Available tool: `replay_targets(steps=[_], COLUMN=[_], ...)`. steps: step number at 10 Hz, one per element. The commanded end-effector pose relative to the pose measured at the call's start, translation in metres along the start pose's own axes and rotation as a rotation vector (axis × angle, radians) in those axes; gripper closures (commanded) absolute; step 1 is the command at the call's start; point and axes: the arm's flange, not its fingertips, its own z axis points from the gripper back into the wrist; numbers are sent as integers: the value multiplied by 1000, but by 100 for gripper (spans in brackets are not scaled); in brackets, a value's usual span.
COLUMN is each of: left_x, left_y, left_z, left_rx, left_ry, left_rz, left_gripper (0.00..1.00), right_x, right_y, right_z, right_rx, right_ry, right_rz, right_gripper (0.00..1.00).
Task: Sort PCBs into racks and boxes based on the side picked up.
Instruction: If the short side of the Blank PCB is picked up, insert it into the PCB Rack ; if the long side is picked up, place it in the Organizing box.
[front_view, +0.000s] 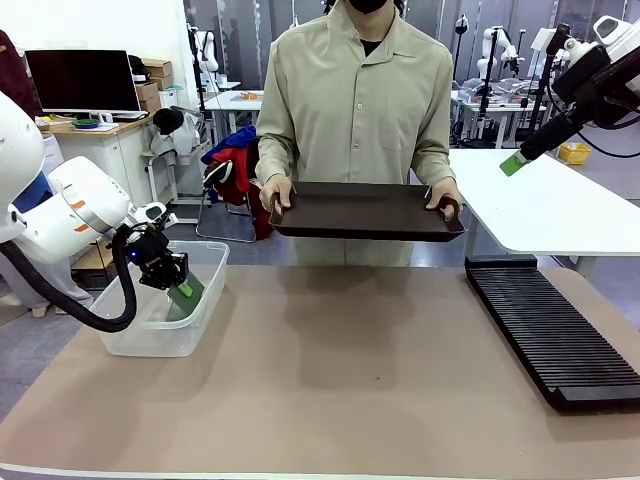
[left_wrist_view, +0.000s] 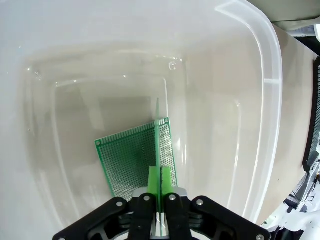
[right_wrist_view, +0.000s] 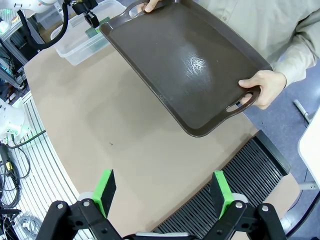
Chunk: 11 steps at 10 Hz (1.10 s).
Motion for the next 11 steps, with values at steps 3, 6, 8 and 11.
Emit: replay_targets(steps=[3,6,8,11], left_x=[0,-5,-9,-13], left_y=[3,-4,-9,-16], left_z=[1,15,25,31], left_rx=[-25,-12,16,37], left_ry=[8,-6,-19,-10], left_rz=[-5,-14,-25,-44], left_gripper=[57,53,33,0], right_x=[-1,-1,-1,-1], right_y=[0,0,0,0], right_z=[0,0,0,0], right_rx=[16,16,16,16], right_ry=[-8,-8,-8,-8], right_rz=[0,0,0,0], right_gripper=[0,0,0,0])
